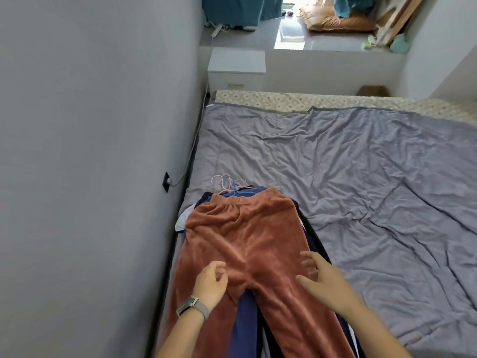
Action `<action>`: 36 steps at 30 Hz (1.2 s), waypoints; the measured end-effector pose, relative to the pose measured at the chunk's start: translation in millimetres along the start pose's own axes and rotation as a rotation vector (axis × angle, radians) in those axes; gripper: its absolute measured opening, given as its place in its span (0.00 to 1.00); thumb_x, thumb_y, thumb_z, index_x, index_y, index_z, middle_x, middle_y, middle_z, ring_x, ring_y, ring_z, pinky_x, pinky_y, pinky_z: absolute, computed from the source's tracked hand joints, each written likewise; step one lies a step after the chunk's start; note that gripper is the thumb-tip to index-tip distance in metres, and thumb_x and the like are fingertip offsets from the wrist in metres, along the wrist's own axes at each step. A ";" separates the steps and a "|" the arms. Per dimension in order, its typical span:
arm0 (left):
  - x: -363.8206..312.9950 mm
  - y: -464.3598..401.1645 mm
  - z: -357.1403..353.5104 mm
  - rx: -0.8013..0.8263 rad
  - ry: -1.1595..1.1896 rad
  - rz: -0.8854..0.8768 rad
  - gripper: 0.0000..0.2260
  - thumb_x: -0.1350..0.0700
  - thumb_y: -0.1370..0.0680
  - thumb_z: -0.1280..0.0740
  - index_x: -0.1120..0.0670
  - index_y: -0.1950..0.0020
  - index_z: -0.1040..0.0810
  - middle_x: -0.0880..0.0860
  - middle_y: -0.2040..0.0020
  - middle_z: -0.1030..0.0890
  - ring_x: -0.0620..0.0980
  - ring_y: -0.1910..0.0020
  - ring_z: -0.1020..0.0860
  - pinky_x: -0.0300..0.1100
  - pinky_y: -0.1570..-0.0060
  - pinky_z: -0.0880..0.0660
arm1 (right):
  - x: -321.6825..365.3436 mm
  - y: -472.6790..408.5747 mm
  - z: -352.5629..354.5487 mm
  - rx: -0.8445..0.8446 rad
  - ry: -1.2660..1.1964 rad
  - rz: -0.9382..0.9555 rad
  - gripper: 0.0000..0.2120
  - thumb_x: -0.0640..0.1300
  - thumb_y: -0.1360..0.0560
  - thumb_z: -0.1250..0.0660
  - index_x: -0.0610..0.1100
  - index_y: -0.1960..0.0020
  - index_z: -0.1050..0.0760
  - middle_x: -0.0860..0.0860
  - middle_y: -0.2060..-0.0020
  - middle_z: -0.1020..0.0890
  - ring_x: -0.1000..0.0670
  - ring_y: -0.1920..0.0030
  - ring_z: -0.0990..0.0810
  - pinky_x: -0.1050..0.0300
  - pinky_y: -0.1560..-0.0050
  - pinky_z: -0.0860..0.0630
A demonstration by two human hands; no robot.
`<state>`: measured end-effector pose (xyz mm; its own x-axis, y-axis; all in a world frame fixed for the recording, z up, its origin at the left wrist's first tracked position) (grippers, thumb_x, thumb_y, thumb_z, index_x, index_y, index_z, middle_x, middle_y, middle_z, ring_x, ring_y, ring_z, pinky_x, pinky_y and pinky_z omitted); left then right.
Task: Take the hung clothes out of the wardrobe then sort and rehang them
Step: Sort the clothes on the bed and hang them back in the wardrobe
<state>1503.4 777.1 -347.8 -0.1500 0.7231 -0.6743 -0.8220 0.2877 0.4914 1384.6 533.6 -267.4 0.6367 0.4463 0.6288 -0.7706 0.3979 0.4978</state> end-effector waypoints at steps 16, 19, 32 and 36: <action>5.1 -291.1 -12.0 -0.088 -0.462 -0.071 0.28 0.50 0.23 0.35 0.53 0.26 0.41 0.54 0.28 0.35 0.56 0.29 0.37 0.56 0.35 0.34 | -19.3 -123.2 -67.5 -0.102 0.035 -0.002 0.27 0.43 0.30 0.28 0.56 0.35 0.32 0.60 0.43 0.27 0.67 0.47 0.28 0.80 0.52 0.35; 15.2 -324.8 -12.4 -0.069 -0.535 -0.029 0.35 0.46 0.26 0.32 0.52 0.25 0.46 0.54 0.27 0.36 0.57 0.28 0.39 0.57 0.34 0.36 | -32.2 -127.0 -74.8 -0.061 0.032 -0.025 0.27 0.44 0.30 0.29 0.63 0.39 0.36 0.62 0.43 0.26 0.64 0.45 0.27 0.76 0.49 0.33; 24.8 -275.2 -17.1 0.005 -0.153 -0.128 0.09 0.37 0.31 0.35 0.40 0.58 0.25 0.42 0.60 0.18 0.48 0.51 0.20 0.53 0.42 0.30 | -84.2 -125.9 -66.2 -0.005 0.054 -0.059 0.25 0.52 0.35 0.34 0.68 0.42 0.38 0.63 0.43 0.25 0.59 0.41 0.26 0.67 0.38 0.32; 1.9 -218.4 4.1 -0.016 -0.175 -0.280 0.17 0.37 0.35 0.32 0.38 0.49 0.21 0.45 0.55 0.17 0.49 0.51 0.19 0.52 0.42 0.28 | -74.2 -140.9 -33.6 -0.283 0.168 0.107 0.34 0.54 0.39 0.39 0.50 0.33 0.32 0.50 0.37 0.26 0.43 0.38 0.27 0.61 0.37 0.39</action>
<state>1684.9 718.2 -454.2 0.1788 0.7148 -0.6761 -0.8269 0.4815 0.2905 1446.9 471.3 -404.3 0.5667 0.6138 0.5496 -0.8098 0.5378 0.2344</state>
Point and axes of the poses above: each hand's wrist, its own y-axis away from the middle knuckle, its own z-axis out of the back of the hand, x = y × z, the point moved 4 cm from there along -y, towards the middle knuckle
